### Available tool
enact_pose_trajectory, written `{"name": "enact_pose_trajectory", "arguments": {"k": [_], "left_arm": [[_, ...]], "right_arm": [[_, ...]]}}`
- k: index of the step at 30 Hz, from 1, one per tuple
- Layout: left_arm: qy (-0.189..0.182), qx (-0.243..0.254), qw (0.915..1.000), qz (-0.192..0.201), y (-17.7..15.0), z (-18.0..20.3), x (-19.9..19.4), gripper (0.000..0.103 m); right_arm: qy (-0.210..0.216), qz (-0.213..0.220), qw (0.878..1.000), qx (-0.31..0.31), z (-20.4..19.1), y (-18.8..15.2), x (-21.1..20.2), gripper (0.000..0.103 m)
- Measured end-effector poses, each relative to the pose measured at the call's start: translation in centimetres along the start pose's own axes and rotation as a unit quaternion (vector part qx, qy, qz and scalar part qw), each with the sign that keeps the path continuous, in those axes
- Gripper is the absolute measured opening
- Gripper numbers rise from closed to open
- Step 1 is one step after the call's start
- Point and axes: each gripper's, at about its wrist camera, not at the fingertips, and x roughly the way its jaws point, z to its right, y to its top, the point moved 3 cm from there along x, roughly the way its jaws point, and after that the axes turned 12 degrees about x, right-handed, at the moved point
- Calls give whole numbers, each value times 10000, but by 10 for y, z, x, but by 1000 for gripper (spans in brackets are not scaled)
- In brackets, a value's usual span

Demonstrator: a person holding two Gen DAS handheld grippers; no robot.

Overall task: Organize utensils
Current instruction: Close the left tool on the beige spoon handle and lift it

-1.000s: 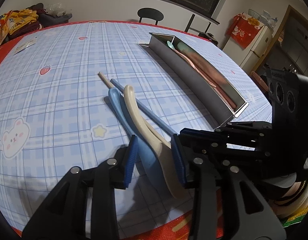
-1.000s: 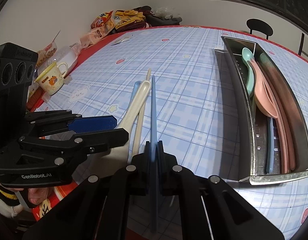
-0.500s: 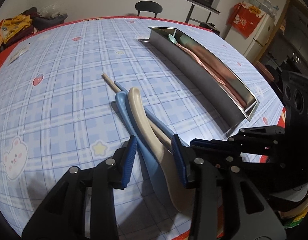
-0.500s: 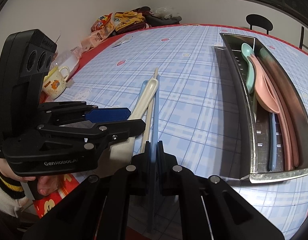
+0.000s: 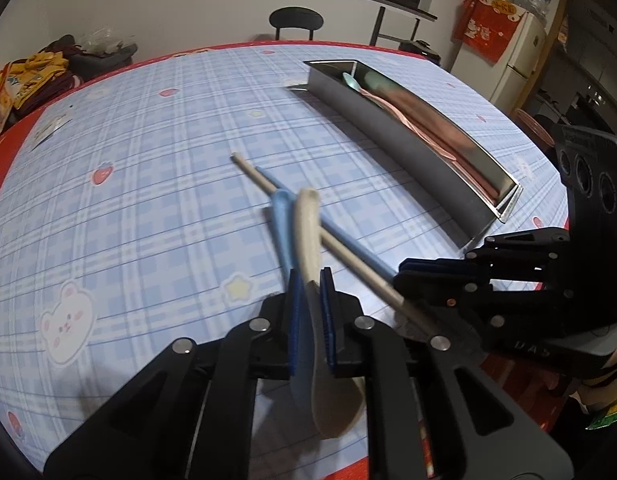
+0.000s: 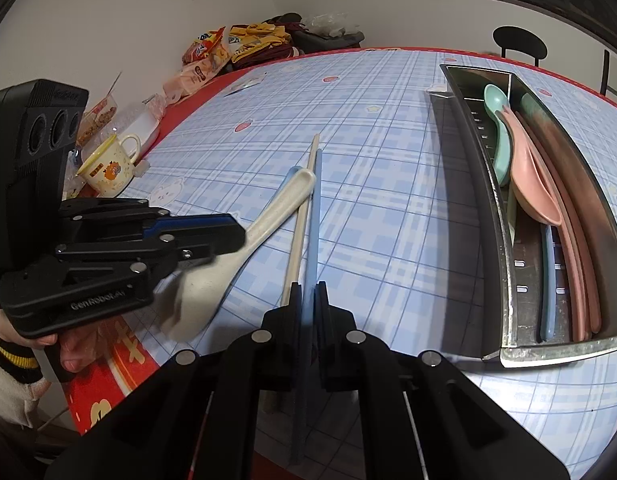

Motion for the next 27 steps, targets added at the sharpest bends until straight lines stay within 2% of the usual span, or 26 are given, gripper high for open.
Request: {"name": "enact_pose_trajectory", "arguments": {"k": [1, 2, 6, 9, 11, 15, 24, 27], "left_arm": [[-12, -45, 10000, 48, -1, -2, -5, 20], [-39, -60, 9999, 91, -2, -2, -9, 30], [-161, 58, 9996, 238, -9, 7, -27, 42], [-73, 137, 9997, 181, -20, 17, -31, 41], [-82, 78, 9998, 151, -27, 18, -30, 30], [-4, 2, 9999, 155, -35, 18, -31, 29], [266, 295, 9991, 114, -34, 29, -31, 31], [239, 408, 9988, 130, -31, 34, -31, 28]], "right_arm": [[-1, 0, 10000, 0, 0, 0, 0, 8], [-2, 0, 10000, -2, 0, 0, 0, 7], [8, 1, 10000, 6, 0, 0, 0, 7], [33, 0, 10000, 29, 1, -1, 0, 7], [38, 1, 10000, 33, 0, -1, 0, 7], [18, 5, 10000, 9, 0, 0, 0, 7], [20, 6, 10000, 11, 0, -1, -1, 7], [23, 6, 10000, 11, 0, -1, -1, 7]]}}
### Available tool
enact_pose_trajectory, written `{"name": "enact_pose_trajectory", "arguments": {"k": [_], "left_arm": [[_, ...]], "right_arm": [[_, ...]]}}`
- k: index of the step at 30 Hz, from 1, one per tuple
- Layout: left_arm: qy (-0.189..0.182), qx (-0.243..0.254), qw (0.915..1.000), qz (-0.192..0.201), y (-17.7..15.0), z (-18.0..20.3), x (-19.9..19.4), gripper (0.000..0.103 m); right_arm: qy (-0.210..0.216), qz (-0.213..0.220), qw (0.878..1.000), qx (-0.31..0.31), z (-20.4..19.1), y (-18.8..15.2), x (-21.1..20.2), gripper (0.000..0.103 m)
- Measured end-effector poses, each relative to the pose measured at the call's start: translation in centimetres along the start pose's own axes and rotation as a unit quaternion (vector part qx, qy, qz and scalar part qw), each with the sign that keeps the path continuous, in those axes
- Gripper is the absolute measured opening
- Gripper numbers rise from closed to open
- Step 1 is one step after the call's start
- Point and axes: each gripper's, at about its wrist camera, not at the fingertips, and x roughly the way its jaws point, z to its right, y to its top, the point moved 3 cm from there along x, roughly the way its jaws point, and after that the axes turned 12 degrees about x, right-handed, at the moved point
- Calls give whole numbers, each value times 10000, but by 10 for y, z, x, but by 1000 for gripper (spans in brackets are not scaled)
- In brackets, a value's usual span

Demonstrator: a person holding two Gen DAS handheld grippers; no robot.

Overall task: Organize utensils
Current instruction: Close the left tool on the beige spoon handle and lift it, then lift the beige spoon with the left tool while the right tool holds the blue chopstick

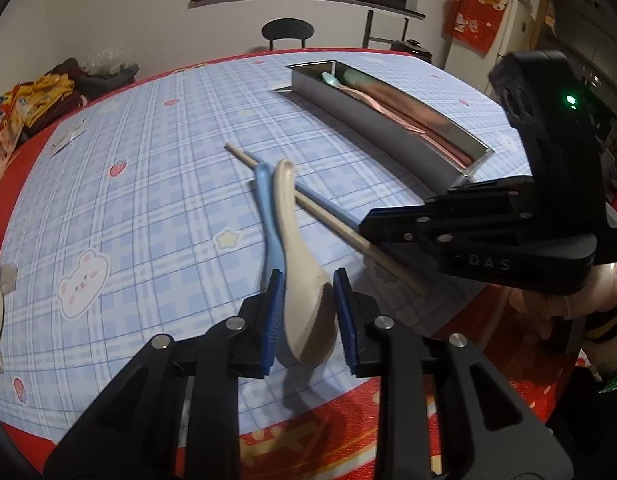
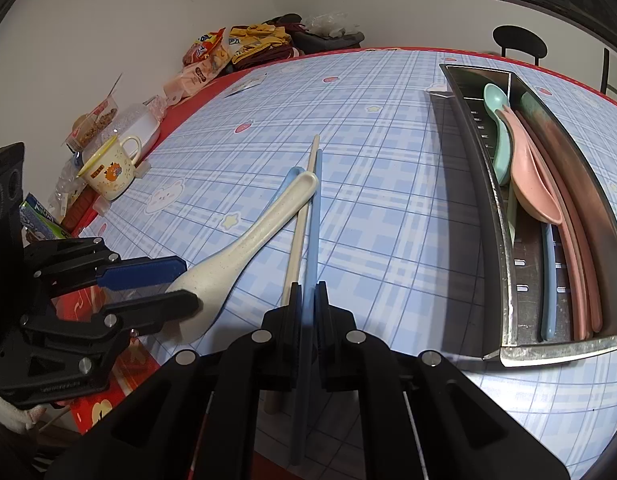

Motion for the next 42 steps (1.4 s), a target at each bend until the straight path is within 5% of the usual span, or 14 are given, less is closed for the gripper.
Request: {"name": "enact_pose_trajectory", "arguments": {"k": [6, 16, 31, 42], "left_arm": [[-9, 93, 10000, -12, 5, 7, 2, 28], [-628, -135, 9979, -32, 15, 14, 15, 28], [44, 46, 9993, -372, 10, -9, 29, 34], [-134, -540, 9980, -287, -2, -33, 21, 33]], "right_arm": [[8, -1, 10000, 8, 0, 0, 0, 7], [70, -10, 10000, 40, 1, 0, -1, 7], [118, -14, 9999, 65, 4, -1, -2, 7], [157, -27, 9999, 66, 1, -2, -2, 7]]}}
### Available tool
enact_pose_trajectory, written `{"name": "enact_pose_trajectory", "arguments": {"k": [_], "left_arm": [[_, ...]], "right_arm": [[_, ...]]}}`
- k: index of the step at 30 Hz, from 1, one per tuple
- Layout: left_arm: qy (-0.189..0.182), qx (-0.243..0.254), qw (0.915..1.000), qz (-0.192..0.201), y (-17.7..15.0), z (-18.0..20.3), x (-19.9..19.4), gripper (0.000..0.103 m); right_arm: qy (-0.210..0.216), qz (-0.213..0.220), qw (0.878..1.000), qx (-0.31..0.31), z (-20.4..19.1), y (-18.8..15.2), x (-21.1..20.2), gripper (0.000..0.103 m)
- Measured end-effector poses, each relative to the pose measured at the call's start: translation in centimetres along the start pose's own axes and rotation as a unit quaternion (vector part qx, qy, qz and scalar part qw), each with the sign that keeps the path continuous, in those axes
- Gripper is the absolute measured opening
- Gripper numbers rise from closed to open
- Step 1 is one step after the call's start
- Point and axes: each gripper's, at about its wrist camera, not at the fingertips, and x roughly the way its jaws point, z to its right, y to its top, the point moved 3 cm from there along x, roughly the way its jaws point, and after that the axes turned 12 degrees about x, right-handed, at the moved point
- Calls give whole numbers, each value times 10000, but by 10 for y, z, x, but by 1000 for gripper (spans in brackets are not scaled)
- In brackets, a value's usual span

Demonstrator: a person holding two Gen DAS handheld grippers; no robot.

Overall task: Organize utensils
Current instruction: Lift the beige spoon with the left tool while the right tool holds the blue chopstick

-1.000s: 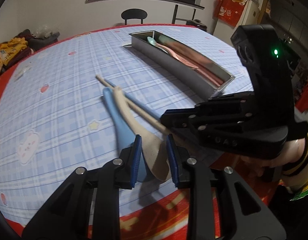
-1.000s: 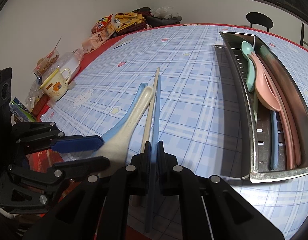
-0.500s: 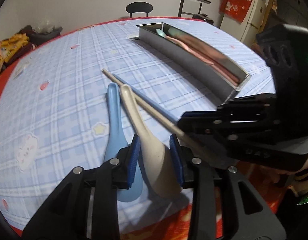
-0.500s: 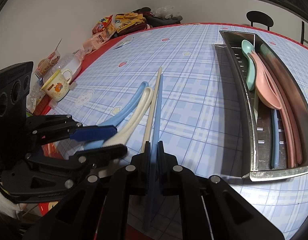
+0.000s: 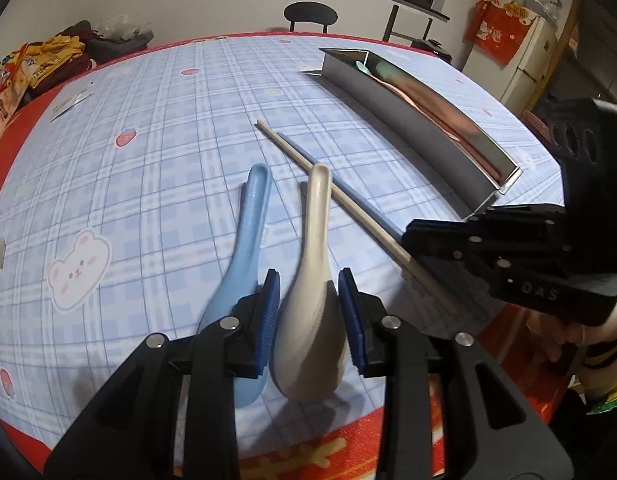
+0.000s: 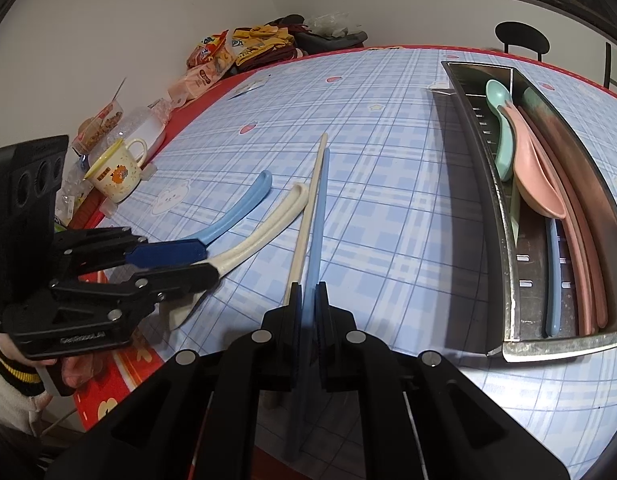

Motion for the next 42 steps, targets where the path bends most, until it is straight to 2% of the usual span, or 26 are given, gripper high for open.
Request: {"name": "enact_pose_trajectory", "arguments": {"k": [12, 13, 14, 16, 20, 32, 40, 42], "left_arm": [[517, 850, 9948, -235, 22, 14, 29, 35], [506, 917, 9943, -215, 23, 16, 29, 31], [548, 954, 9938, -189, 23, 16, 28, 18], [751, 1020, 9919, -121, 21, 16, 27, 18], [558, 743, 9957, 32, 17, 7, 24, 18], [169, 402, 9987, 281, 12, -4, 20, 19], [486, 664, 9964, 207, 13, 7, 21, 19], [469, 649, 9966, 211, 13, 7, 21, 19]], "right_arm": [[-62, 15, 10000, -52, 0, 0, 1, 7], [-78, 19, 9999, -66, 0, 0, 1, 7], [-106, 26, 9999, -87, -1, 0, 1, 7], [-194, 53, 9997, -140, -3, 0, 2, 7], [-271, 68, 9995, -172, -4, 0, 3, 7], [-702, -7, 9961, -532, -15, 8, 13, 8], [-1020, 63, 9908, -887, -24, 17, 26, 8], [-1023, 89, 9906, -906, -24, 18, 26, 8]]}}
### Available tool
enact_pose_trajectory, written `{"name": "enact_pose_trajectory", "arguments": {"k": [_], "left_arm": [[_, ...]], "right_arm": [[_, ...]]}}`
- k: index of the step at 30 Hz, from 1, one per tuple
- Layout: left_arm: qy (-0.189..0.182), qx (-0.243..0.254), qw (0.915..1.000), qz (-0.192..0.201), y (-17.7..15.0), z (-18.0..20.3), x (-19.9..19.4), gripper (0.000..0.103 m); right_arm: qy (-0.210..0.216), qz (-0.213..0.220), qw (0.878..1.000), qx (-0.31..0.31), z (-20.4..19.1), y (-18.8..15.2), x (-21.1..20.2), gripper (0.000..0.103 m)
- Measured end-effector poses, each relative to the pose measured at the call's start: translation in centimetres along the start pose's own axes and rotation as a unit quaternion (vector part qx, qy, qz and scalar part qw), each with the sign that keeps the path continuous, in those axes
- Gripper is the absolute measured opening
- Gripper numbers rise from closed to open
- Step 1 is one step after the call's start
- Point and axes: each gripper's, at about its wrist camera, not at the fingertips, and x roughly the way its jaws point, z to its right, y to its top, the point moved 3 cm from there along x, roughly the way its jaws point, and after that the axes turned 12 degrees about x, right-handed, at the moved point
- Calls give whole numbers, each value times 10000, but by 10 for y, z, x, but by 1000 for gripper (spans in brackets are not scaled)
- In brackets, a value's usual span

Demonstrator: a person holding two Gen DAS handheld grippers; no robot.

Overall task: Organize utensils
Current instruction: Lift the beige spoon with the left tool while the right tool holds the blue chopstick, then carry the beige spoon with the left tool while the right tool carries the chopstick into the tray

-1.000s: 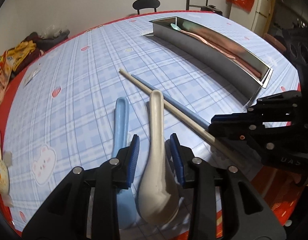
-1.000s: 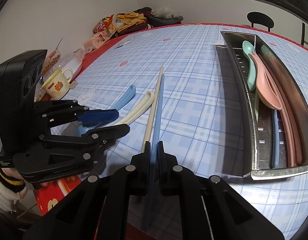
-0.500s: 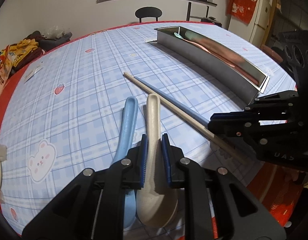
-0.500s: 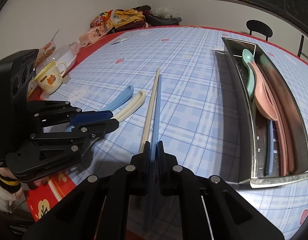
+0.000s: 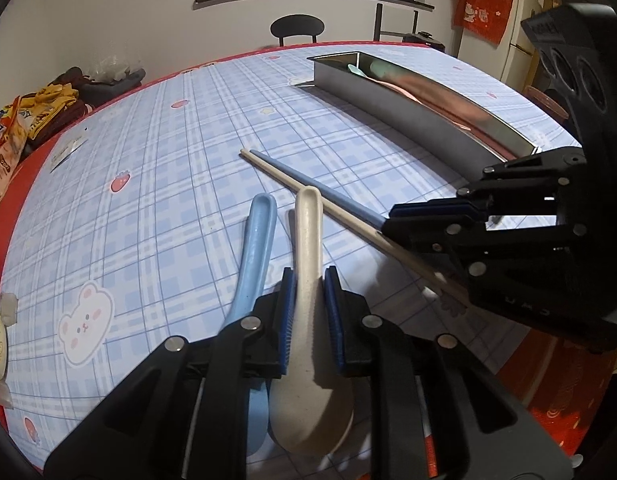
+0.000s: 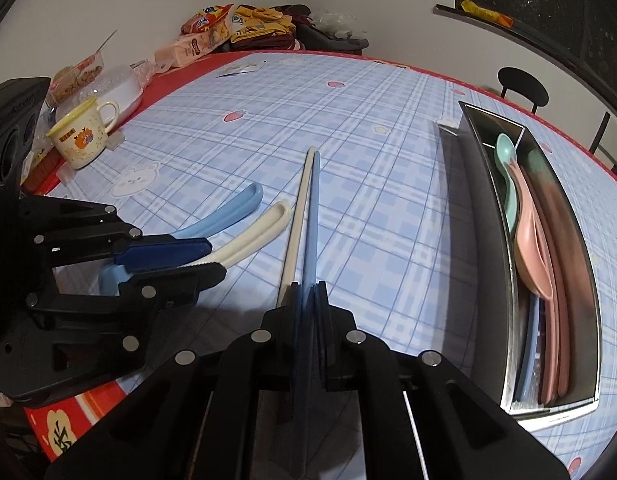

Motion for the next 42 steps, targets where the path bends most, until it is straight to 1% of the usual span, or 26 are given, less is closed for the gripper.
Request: {"name": "enact_pose_trajectory", "arguments": {"k": [3, 8, 11, 15, 17, 20, 23, 26, 30, 34, 37, 40, 42], "left_arm": [[-38, -33, 10000, 8, 0, -1, 0, 19], [53, 48, 10000, -8, 1, 2, 0, 19], [50, 38, 10000, 3, 1, 1, -1, 18], [203, 112, 9997, 49, 2, 3, -3, 18], [267, 82, 9994, 227, 1, 2, -11, 18], [292, -181, 9979, 541, -2, -8, -23, 18], [239, -485, 9947, 871, -7, -19, -36, 18], [197, -629, 9922, 1054, -9, -25, -43, 18], [53, -743, 9911, 1101, -9, -29, -44, 18], [-178, -1001, 9878, 1182, -13, -37, -45, 18], [-475, -1272, 9827, 1256, -17, -48, -44, 18], [-644, -1504, 9788, 1228, -19, -57, -43, 18], [-795, -1711, 9741, 1248, -20, -63, -49, 18]], "right_arm": [[19, 30, 10000, 3, 0, 0, 0, 8], [-15, 109, 9999, 0, -1, -3, -2, 7], [68, 146, 9998, 146, 5, -5, -5, 6], [81, 501, 9985, 215, 8, -7, -19, 6], [54, 691, 9974, 208, 8, -7, -26, 6], [28, 928, 9954, 227, 9, -7, -34, 6], [99, 1012, 9944, 283, 11, -6, -38, 6], [141, 1026, 9940, 363, 15, -6, -39, 6], [208, 1034, 9935, 424, 17, -5, -40, 6], [256, 1056, 9930, 453, 19, -5, -41, 6], [325, 1063, 9925, 500, 21, -5, -41, 6], [416, 1077, 9917, 572, 24, -5, -43, 6], [480, 1097, 9908, 630, 26, -5, -44, 6]]}}
